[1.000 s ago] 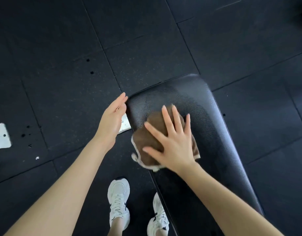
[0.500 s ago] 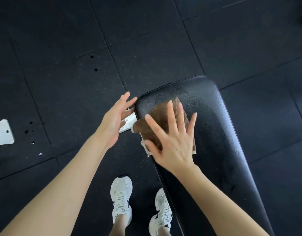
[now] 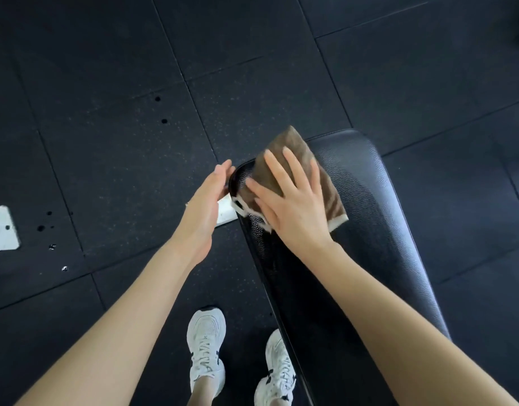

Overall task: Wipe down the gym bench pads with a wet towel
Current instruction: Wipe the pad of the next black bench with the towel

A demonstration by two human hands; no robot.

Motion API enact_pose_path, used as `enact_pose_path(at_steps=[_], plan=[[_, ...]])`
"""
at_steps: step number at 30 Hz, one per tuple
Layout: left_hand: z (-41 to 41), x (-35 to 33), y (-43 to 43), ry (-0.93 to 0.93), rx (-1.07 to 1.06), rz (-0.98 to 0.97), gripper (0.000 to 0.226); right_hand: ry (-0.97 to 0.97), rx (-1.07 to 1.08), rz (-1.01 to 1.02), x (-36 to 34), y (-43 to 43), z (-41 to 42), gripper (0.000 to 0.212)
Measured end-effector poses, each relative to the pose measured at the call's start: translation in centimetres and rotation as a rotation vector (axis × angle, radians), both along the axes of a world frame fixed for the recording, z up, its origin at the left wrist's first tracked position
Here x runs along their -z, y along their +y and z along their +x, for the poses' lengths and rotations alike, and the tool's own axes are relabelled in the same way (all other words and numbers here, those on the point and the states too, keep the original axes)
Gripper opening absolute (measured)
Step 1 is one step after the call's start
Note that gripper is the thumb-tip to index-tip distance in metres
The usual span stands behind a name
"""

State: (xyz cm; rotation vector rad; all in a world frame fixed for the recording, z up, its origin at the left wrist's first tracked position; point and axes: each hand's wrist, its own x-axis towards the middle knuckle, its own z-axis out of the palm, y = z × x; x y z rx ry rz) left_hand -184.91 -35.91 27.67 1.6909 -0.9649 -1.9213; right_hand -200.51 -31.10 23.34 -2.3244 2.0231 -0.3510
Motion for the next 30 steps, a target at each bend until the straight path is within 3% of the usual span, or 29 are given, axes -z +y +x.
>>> enact_pose_path(at_steps=[4,8,12,16,20,26,30], plan=[[-1.9,-0.5,1.1,-0.012,0.014,-0.043,0.043,-0.016,0.091,0.079,-0.6,7.9,-2.5,0.037],[-3.3,0.5,2.2,-0.156,0.067,-0.231,0.044,0.009,0.144,0.083,-0.1,1.6,-2.6,0.043],[-4.6,2.0,3.2,-0.537,0.212,-0.427,0.049,0.015,0.282,0.056,0.5,-4.9,-5.2,0.041],[-5.7,2.9,3.8,-0.984,0.540,-0.734,0.057,-0.027,0.286,0.025,0.3,4.8,-9.3,0.036],[-7.6,3.4,3.3,-1.025,0.785,-0.933,0.055,-0.034,0.422,0.104,-0.4,13.7,-9.6,0.039],[-8.2,4.3,3.5,-1.114,0.778,-0.961,0.055,-0.070,0.495,0.080,0.5,1.7,-9.6,0.042],[-8.6,4.4,3.7,-1.142,0.788,-0.975,0.054,-0.065,0.352,0.025,0.6,2.3,-11.2,0.040]])
